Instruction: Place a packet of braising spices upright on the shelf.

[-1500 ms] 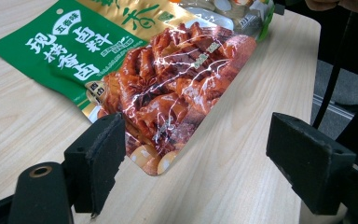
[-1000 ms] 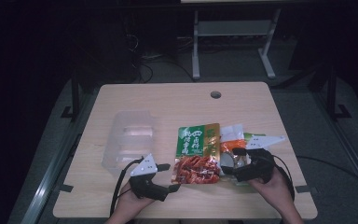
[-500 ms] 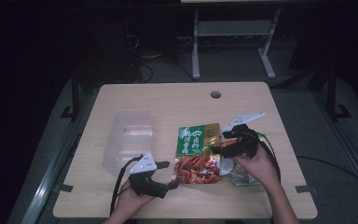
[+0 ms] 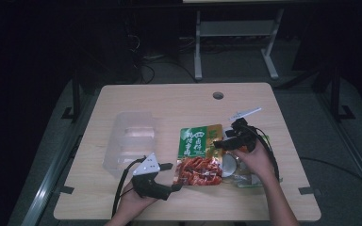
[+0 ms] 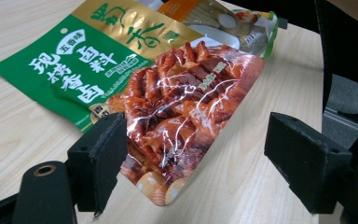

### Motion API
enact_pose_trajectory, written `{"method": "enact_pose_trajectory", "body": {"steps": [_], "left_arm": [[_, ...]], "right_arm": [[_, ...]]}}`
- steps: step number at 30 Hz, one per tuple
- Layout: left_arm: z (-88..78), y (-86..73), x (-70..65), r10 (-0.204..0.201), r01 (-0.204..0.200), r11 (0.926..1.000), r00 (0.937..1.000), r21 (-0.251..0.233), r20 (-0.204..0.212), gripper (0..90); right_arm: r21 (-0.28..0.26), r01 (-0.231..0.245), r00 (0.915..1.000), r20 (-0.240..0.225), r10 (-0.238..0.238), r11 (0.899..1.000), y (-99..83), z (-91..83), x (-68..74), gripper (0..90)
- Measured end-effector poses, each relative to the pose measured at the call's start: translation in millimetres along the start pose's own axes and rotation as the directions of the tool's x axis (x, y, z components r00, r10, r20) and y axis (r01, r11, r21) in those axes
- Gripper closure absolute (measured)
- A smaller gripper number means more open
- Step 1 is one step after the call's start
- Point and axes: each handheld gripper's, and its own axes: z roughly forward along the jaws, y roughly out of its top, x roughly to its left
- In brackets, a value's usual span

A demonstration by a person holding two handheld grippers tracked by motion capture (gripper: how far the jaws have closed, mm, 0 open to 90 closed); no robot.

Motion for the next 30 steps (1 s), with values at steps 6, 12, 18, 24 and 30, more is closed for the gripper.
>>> {"method": "enact_pose_trajectory", "body": {"steps": [6,12,18,24,30], "left_arm": [[2.7,-0.2,-2.9,0.006,-0.006,1.0,0.9999,0.006,0.009,21.3],[4.0,0.0,-2.6,0.007,-0.007,1.0,0.9999,0.006,0.009,21.3],[4.2,-0.6,-0.8,-0.005,0.005,1.0,0.9999,0.003,0.01,21.6],[4.7,-1.0,-0.4,-0.01,0.01,0.9999,0.9999,0.001,0.009,21.7],[7.8,-1.2,-1.5,-0.018,0.018,0.9998,0.9998,0.006,0.011,21.8]], "right_arm": [[0.018,-0.045,0.9989,0.013,0.045,0.999,-2.1,4.6,-3.4,30.0],[0.086,-0.068,0.9971,0.039,0.065,0.994,-4.3,15.5,-5.9,35.4],[0.092,-0.073,0.9973,0.009,0.072,0.993,-4.8,21.4,-4.7,41.4],[0.103,-0.096,0.9938,-0.045,0.101,0.99,-6.5,27.6,-1.8,62.3],[0.084,-0.075,0.9925,-0.09,0.083,0.994,-8.1,25.9,-0.7,81.0]]}}
